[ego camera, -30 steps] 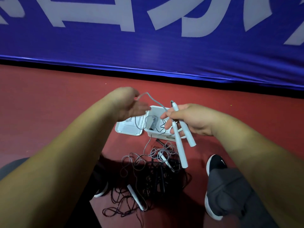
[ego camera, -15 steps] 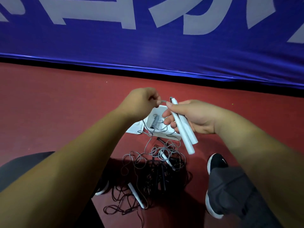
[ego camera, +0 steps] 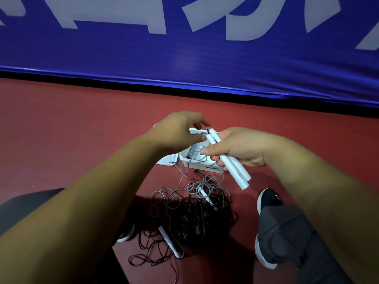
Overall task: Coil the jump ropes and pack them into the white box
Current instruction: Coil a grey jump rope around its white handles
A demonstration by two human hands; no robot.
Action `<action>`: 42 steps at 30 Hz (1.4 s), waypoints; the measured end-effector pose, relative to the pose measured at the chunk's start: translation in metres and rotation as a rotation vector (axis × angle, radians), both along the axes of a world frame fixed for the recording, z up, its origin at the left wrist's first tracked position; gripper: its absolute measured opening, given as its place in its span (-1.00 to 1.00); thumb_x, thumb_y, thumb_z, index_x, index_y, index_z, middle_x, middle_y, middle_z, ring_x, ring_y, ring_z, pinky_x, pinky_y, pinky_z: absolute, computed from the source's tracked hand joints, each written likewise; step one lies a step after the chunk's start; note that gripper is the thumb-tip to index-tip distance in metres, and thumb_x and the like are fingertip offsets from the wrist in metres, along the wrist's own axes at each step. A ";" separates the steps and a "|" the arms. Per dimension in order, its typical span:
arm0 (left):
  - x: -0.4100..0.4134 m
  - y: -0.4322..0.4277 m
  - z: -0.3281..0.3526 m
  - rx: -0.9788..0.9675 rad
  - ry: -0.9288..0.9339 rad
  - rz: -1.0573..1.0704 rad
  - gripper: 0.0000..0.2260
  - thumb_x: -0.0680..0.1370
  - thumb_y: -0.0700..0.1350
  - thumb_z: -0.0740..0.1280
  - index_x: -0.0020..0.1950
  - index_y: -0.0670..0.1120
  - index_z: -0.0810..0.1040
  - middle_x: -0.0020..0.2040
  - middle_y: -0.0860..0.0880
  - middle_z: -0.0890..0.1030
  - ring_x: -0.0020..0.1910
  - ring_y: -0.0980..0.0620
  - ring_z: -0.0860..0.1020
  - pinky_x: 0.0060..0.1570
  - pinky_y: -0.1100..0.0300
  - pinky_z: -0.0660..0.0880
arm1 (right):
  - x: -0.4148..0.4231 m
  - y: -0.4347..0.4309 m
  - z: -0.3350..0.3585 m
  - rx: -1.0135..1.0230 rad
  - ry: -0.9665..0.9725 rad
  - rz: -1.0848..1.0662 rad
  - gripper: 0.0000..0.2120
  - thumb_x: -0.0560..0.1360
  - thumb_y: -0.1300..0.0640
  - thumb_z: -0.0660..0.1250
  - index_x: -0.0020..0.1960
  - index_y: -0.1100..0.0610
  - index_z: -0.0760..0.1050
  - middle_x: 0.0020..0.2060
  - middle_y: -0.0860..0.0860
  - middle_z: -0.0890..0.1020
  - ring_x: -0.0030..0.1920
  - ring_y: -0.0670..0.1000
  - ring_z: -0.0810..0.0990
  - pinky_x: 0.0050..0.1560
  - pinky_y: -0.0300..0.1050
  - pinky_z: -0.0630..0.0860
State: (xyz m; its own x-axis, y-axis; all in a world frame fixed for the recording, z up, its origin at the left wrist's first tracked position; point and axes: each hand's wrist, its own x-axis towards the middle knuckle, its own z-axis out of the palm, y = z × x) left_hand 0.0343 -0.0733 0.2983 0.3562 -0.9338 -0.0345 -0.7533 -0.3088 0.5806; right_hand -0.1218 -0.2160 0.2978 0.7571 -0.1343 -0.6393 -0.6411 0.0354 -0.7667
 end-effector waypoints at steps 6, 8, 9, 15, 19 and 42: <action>-0.006 -0.004 -0.001 -0.086 -0.060 -0.002 -0.90 0.63 -0.07 0.39 0.10 0.04 0.68 -0.05 0.05 0.62 -0.10 0.03 0.57 0.00 0.07 0.51 | 0.003 0.002 0.001 0.001 0.012 -0.027 -0.82 0.53 0.14 0.58 -0.03 0.17 0.60 -0.31 0.04 0.63 -0.31 -0.03 0.59 -0.26 -0.08 0.56; -0.009 -0.004 0.000 -0.092 -0.032 0.061 -0.92 0.64 -0.06 0.34 0.05 0.03 0.63 -0.14 0.04 0.64 -0.15 0.01 0.57 -0.07 0.03 0.53 | 0.005 0.002 0.003 -0.048 -0.014 -0.074 -0.79 0.53 0.13 0.58 0.03 0.16 0.58 -0.30 0.03 0.63 -0.32 -0.06 0.59 -0.31 -0.12 0.55; -0.010 -0.004 0.000 -0.099 -0.025 0.095 -0.92 0.64 -0.06 0.32 0.04 0.02 0.61 -0.19 0.02 0.63 -0.19 0.00 0.56 -0.13 0.03 0.53 | 0.006 0.002 0.004 -0.109 -0.033 -0.085 -0.77 0.52 0.12 0.58 0.05 0.15 0.57 -0.28 0.02 0.63 -0.33 -0.08 0.60 -0.33 -0.13 0.55; -0.012 -0.007 0.006 -0.197 0.016 0.293 -0.90 0.62 -0.11 0.25 -0.04 -0.05 0.55 -0.26 -0.04 0.64 -0.29 -0.08 0.59 -0.30 -0.06 0.53 | 0.009 0.002 0.004 -0.719 -0.044 0.054 -0.61 0.48 0.03 0.55 0.14 0.12 0.42 -0.15 0.05 0.62 -0.34 0.01 0.60 -0.45 -0.15 0.45; -0.009 -0.007 0.012 -0.212 0.110 0.384 -0.88 0.58 -0.08 0.21 -0.07 -0.05 0.52 -0.25 -0.05 0.66 -0.25 -0.13 0.65 -0.25 -0.12 0.59 | 0.007 -0.001 -0.003 -0.933 -0.117 0.007 -0.69 0.52 0.06 0.46 0.16 0.05 0.41 -0.13 -0.05 0.51 -0.22 0.01 0.52 -0.34 -0.09 0.32; 0.023 0.012 0.057 -0.292 0.910 0.184 -0.77 0.46 -0.21 0.49 0.11 -0.12 0.70 0.02 -0.17 0.69 0.02 -0.05 0.67 0.11 0.11 0.64 | 0.013 0.006 0.010 -0.553 -0.406 -0.232 -0.77 0.54 -0.14 0.50 -0.01 -0.02 0.57 -0.35 -0.17 0.53 -0.37 -0.10 0.46 -0.34 -0.14 0.39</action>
State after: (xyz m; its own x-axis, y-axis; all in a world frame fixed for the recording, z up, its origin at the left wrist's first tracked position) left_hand 0.0572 -0.0610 0.3553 0.4488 -0.8818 -0.1450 0.0673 -0.1285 0.9894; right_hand -0.1085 -0.2100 0.3077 0.8330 -0.5430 -0.1059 -0.3252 -0.3258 -0.8877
